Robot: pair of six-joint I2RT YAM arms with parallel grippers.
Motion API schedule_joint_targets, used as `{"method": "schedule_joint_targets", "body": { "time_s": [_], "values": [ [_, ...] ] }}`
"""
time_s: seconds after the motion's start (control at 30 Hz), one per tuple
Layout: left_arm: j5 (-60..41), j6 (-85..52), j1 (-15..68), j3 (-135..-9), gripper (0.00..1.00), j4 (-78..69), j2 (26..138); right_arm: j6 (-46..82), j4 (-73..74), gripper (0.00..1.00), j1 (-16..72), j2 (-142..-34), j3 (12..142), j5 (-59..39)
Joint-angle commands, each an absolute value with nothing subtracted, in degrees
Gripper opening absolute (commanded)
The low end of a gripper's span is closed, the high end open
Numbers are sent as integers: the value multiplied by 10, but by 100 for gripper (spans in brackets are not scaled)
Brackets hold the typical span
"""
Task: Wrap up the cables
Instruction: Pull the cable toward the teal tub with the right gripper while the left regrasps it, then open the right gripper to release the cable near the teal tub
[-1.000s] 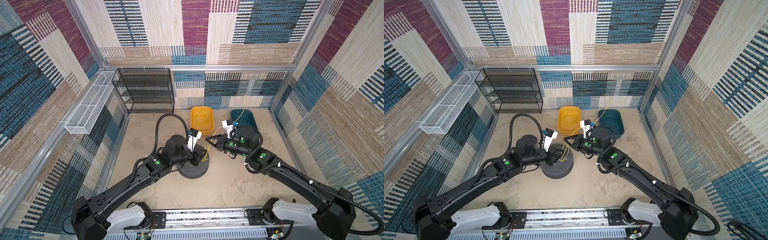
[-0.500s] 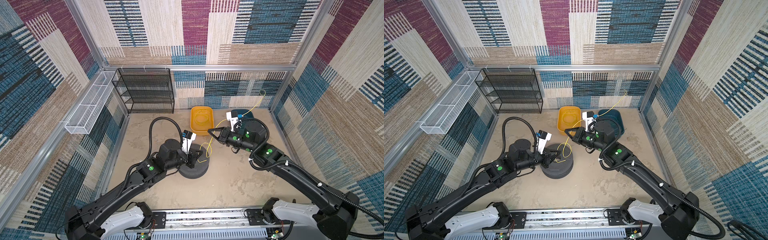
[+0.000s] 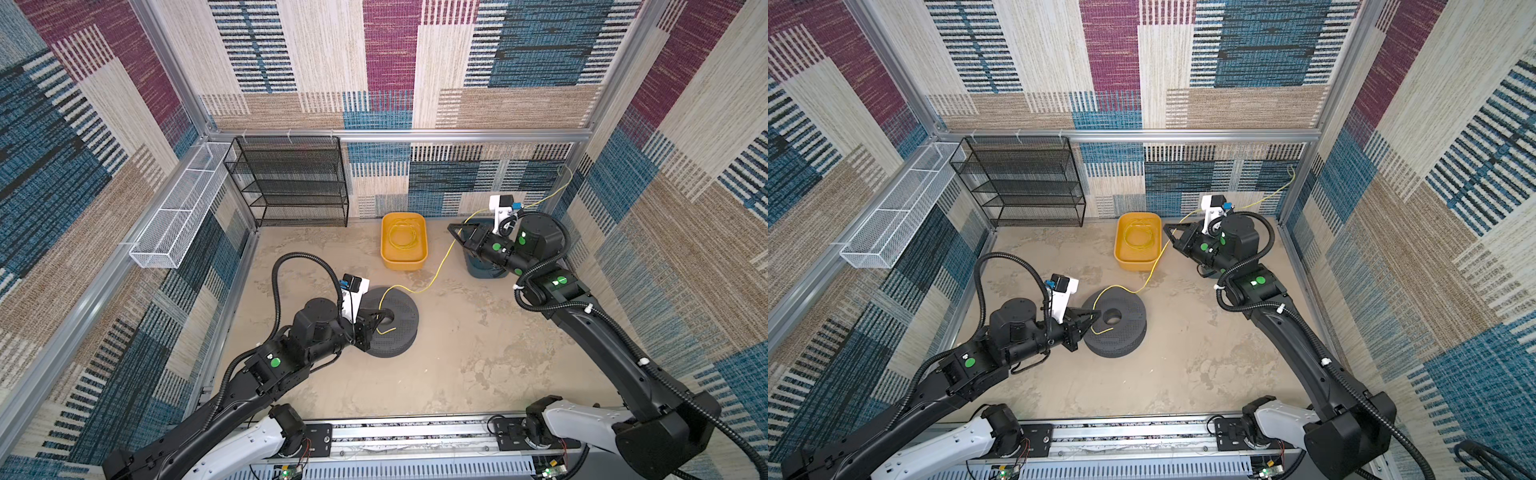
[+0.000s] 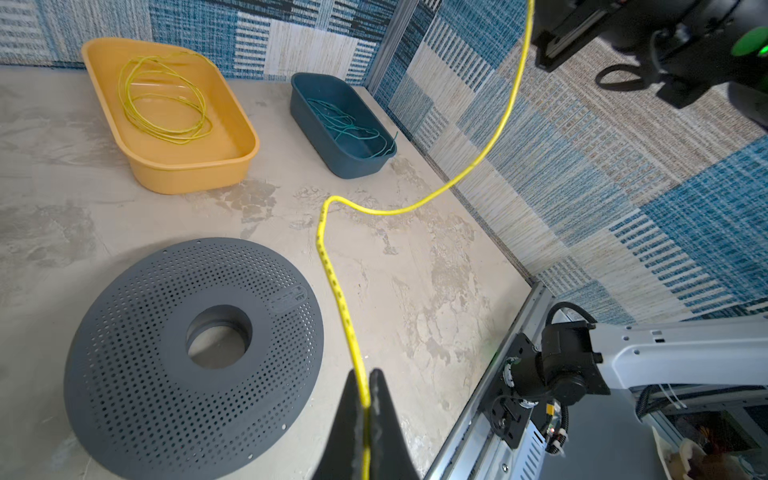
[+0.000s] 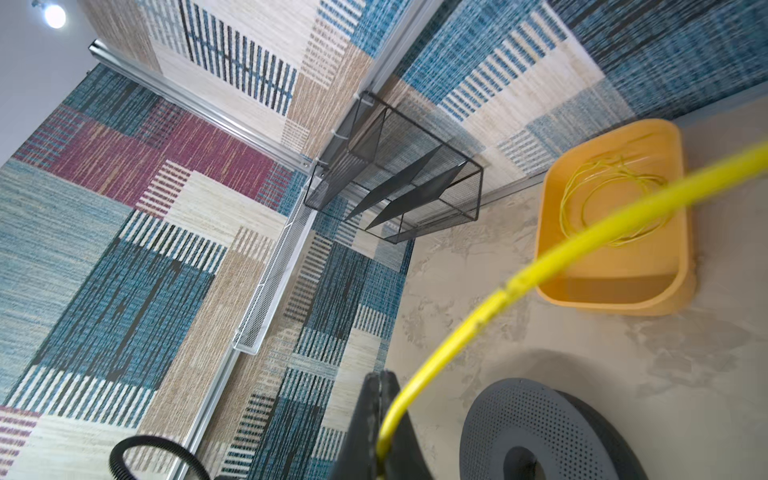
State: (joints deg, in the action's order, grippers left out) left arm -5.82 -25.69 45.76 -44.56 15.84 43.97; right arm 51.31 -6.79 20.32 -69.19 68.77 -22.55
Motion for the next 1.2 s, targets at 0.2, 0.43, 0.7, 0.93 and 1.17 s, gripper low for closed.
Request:
{"method": "schedule_joint_targets", "body": {
  "time_s": [0.2, 0.43, 0.7, 0.93, 1.17],
  "values": [
    [-90, -259, 457, -425, 0, 216, 394, 502, -18, 0, 149, -742, 726, -218],
    [-151, -259, 457, -419, 0, 266, 393, 512, 1, 0, 116, -815, 789, -223],
    [-230, -265, 459, -402, 0, 263, 401, 542, 39, 0, 106, -875, 819, -245],
    [-262, -264, 467, -409, 0, 267, 422, 547, 48, 0, 89, -905, 821, -257],
    [-211, -322, 469, -410, 0, 228, 430, 562, 72, 23, 87, -880, 743, -287]
  ]
}}
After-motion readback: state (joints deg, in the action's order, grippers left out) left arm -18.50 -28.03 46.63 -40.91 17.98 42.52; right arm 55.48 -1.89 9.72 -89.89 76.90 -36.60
